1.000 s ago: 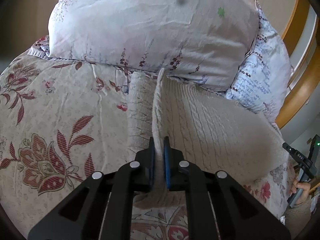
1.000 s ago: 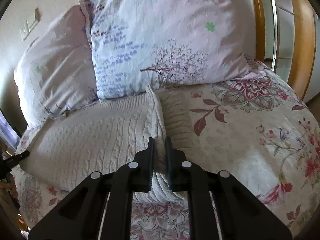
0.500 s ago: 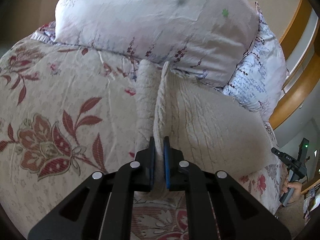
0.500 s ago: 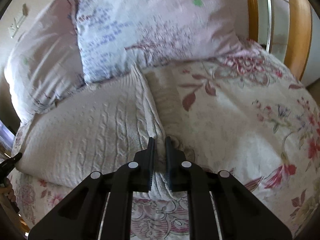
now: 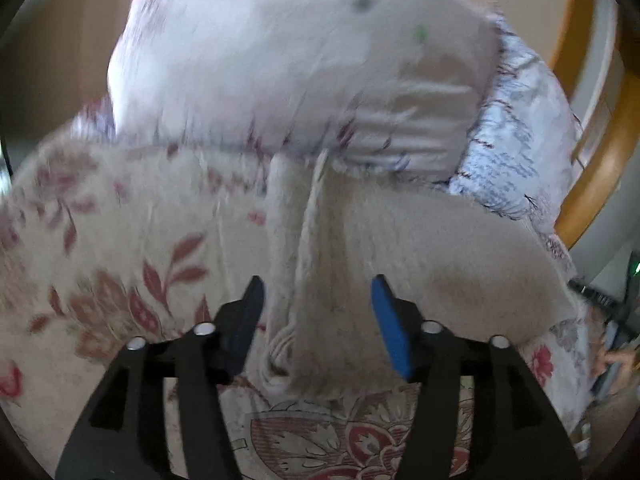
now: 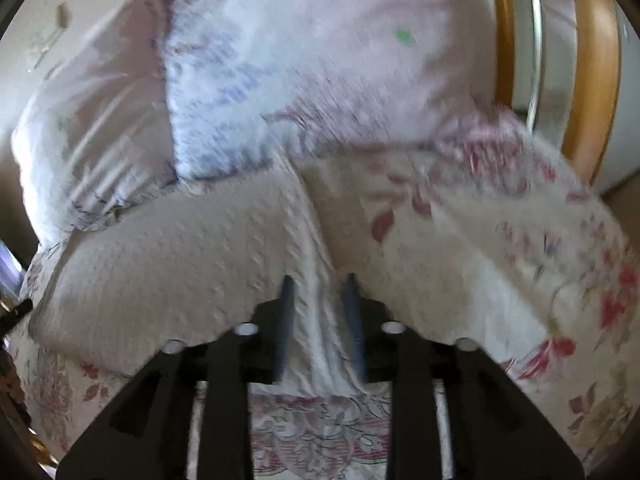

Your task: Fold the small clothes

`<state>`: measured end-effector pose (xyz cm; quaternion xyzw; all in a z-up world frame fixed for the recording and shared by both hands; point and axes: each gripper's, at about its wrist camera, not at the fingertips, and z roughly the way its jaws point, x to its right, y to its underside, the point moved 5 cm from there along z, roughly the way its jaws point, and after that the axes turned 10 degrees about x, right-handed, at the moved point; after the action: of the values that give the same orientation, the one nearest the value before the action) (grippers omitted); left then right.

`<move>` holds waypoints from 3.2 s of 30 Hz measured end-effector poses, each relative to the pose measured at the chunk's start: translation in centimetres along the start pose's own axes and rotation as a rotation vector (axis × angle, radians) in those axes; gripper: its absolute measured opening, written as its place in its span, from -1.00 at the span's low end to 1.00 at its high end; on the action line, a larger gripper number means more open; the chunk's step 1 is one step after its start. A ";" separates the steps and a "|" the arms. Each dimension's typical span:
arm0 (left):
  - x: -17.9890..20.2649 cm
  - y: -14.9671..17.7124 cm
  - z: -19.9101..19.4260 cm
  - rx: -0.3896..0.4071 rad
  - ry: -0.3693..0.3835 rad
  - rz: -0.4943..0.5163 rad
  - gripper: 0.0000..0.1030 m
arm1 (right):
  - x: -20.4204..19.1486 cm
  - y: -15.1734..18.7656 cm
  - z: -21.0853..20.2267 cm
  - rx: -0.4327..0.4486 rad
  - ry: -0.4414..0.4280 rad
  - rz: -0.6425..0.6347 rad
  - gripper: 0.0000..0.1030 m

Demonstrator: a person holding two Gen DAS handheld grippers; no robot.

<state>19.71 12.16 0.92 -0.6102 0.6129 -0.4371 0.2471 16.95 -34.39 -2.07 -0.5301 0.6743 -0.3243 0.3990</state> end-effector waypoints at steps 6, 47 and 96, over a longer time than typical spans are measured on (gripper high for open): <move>4.9 0.2 -0.2 0.034 0.046 0.200 0.37 | -3.8 0.5 0.8 -0.035 -0.085 -0.109 -0.08; -4.4 -0.6 9.4 -0.224 0.233 -0.559 -0.11 | -2.1 2.2 2.4 -0.097 -0.361 0.147 0.60; 19.7 -2.6 9.4 -0.192 0.605 -0.368 0.32 | -2.1 -1.3 -0.4 -0.052 -0.454 0.227 0.64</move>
<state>26.35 -8.67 2.96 -0.5735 0.5766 -0.5754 -0.0865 17.40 -32.62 -0.37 -0.5204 0.6306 -0.1325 0.5603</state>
